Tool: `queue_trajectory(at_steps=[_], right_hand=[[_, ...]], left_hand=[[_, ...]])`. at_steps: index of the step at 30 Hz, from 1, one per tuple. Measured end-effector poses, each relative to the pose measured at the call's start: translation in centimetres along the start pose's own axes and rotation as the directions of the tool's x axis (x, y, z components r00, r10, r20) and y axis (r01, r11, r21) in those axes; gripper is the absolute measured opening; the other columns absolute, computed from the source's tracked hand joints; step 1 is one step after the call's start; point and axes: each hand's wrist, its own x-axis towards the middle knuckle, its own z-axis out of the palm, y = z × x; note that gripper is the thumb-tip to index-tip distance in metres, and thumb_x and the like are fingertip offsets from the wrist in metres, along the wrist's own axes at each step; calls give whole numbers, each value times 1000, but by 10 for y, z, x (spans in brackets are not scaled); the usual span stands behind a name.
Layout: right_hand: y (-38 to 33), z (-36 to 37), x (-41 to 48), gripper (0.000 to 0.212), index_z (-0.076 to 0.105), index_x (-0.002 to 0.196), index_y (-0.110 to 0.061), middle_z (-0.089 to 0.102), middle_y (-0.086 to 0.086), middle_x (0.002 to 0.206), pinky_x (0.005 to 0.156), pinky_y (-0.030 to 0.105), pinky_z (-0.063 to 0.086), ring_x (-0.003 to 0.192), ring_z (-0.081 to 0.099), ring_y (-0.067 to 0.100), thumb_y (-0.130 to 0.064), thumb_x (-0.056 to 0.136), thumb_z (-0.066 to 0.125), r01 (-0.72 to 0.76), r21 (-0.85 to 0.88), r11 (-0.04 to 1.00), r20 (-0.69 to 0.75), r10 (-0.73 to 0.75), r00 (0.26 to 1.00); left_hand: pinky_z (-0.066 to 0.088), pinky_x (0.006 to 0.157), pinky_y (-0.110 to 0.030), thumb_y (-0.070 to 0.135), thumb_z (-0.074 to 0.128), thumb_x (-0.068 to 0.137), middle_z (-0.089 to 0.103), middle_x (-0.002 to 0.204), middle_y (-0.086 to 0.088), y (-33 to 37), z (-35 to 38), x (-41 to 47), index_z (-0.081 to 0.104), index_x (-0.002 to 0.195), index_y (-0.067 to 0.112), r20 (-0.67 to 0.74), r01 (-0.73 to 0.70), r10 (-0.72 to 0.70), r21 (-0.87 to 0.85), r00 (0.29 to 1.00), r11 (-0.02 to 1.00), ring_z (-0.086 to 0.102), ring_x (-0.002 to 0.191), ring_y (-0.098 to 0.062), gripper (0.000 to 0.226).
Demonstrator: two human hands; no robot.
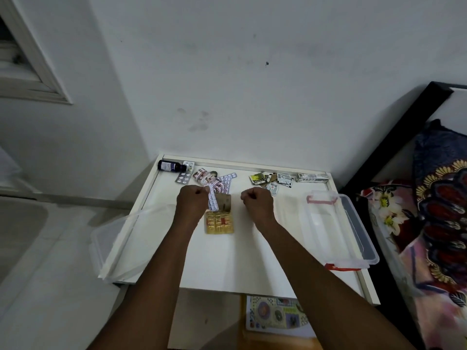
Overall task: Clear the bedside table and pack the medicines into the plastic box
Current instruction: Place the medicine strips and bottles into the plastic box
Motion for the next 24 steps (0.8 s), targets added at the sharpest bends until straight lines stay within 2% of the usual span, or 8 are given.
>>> queue_trajectory(at_steps=[4, 6, 8, 12, 15, 18, 21, 24], right_hand=[[-8, 21, 35, 45, 55, 144, -9, 56, 18, 138, 108, 34, 39, 129, 50, 32, -4, 99, 53, 343, -442, 829, 288, -230, 929], [-12, 32, 45, 44, 55, 145, -26, 45, 10, 148, 110, 40, 38, 134, 40, 32, -17, 101, 54, 405, -552, 729, 385, -208, 899], [-11, 34, 52, 36, 67, 134, -24, 47, 8, 145, 108, 38, 39, 132, 42, 31, -24, 99, 61, 389, -556, 734, 365, -205, 908], [-2, 19, 49, 26, 81, 100, -2, 71, 22, 107, 89, 40, 51, 105, 66, 33, -9, 75, 85, 298, -362, 883, 218, -231, 948], [-1, 4, 44, 58, 70, 121, 5, 70, 18, 119, 97, 35, 52, 107, 64, 23, 2, 66, 89, 118, -245, 962, 104, -95, 990], [-11, -10, 37, 48, 67, 118, 11, 68, 21, 100, 76, 29, 52, 85, 60, 22, 13, 72, 81, 17, 66, 998, -1, -17, 1000], [-26, -31, 25, 27, 75, 104, 4, 73, 14, 84, 63, 26, 50, 69, 65, 16, 7, 78, 80, 13, 310, 951, 117, -52, 992], [-25, -40, 1, 23, 77, 99, 3, 78, 10, 83, 60, 23, 55, 68, 71, 13, 3, 76, 82, -43, 374, 926, 317, -84, 945]], left_hand=[[32, 58, -30, 24, 59, 99, 47, 52, -3, 2, 1, -2, 45, 53, 13, -9, -89, 91, 139, 996, 986, 43, 52, -18, 49], [36, 62, -31, 25, 58, 100, 54, 60, -6, 4, 0, -1, 55, 61, 8, 2, -117, 118, 169, 993, 979, 50, 60, -20, 42], [40, 64, -33, 27, 58, 100, 59, 65, -10, 4, -1, 0, 60, 68, 1, 17, -129, 128, 183, 992, 975, 54, 65, -25, 41], [34, 56, -31, 29, 56, 101, 49, 60, -9, 2, -6, 1, 50, 63, 5, 47, -138, 131, 216, 990, 967, 47, 61, -24, 45], [34, 57, -32, 29, 57, 101, 49, 61, -10, 3, -9, -1, 48, 63, 7, 54, -129, 121, 206, 991, 970, 48, 61, -24, 45], [52, 69, -38, 30, 59, 99, 65, 75, -14, 5, -8, -3, 63, 74, 1, 58, -114, 105, 170, 993, 979, 64, 74, -30, 39], [59, 87, -46, 30, 62, 97, 74, 99, -10, 8, -8, -4, 75, 98, 8, 67, -98, 93, 71, 993, 993, 71, 96, -30, 26], [63, 81, -50, 24, 65, 95, 76, 95, -15, 13, -4, -9, 74, 91, 14, 210, 10, 7, -80, 978, 997, 75, 89, -32, 15]])
